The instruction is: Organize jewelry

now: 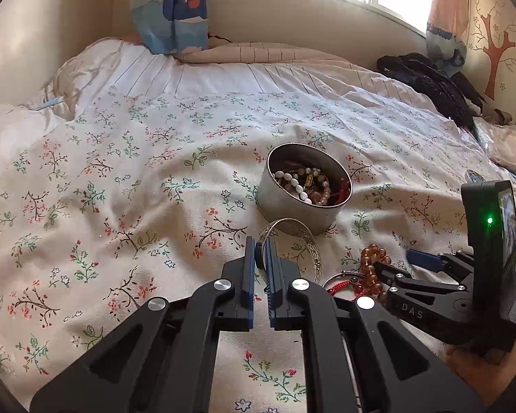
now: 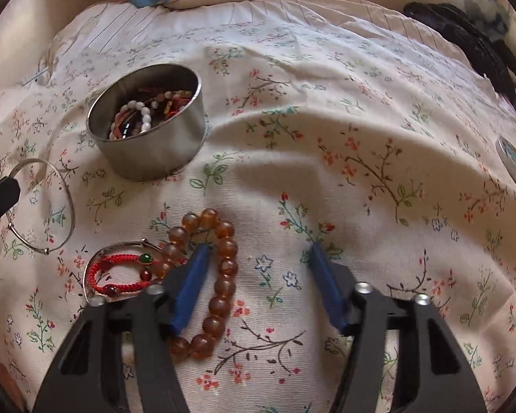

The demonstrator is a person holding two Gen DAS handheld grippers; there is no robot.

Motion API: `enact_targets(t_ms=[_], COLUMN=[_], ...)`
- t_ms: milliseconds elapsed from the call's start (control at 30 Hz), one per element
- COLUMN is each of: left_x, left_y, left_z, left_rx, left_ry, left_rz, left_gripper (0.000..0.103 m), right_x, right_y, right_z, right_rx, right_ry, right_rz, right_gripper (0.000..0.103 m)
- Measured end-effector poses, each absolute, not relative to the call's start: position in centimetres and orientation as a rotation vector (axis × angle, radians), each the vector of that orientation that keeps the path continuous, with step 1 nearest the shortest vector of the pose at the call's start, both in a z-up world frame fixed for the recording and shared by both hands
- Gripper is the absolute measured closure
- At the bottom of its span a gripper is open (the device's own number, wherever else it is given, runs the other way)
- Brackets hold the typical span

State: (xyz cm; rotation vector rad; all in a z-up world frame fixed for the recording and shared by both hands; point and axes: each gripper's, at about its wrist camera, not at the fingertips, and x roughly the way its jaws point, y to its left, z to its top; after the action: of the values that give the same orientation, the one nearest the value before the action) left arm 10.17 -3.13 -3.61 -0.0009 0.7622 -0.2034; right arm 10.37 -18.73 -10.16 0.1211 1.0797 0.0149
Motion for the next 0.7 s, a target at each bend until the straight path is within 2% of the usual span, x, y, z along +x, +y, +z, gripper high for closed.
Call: enact_targets(t_ms=[33, 67, 200, 267, 467, 700], left_x=[10.2, 10.2, 10.3, 10.4, 11.1, 13.2], left_y=[-3.2, -3.2, -3.1, -2.9, -2.7, -3.7], left_z=[-3.6, -3.6, -3.2, -2.8, -1.8, -1.5], left_rx=[0.0, 0.0, -0.02, -0.045, -0.096, -0.127], left_ry=[0.762, 0.761, 0.743, 0.728, 0.673, 0.655], left_rz=[-0.203, -0.202, -0.206, -0.216, -0.232, -0.25], left_gripper=[0.098, 0.097, 0.097, 0.098, 0.098, 0.098], right_x=[10.2, 10.0, 9.0, 8.4, 7.5, 9.2], right_y=[-18.8, -19.3, -23.9, -25.1, -24.5, -23.9], right_z=[-10.1, -10.0, -9.5, -8.7, -4.6, -2.0], right_rx=[0.125, 0.164, 0.539, 0.636, 0.668, 0.703], right_ry=[1.08, 1.075, 0.988, 0.912, 0.709, 0.61], right_rz=[0.022, 0.033, 0.132, 0.171, 0.287, 0.353], right_gripper=[0.084, 0.09, 0.09, 0.09, 0.09, 0.09])
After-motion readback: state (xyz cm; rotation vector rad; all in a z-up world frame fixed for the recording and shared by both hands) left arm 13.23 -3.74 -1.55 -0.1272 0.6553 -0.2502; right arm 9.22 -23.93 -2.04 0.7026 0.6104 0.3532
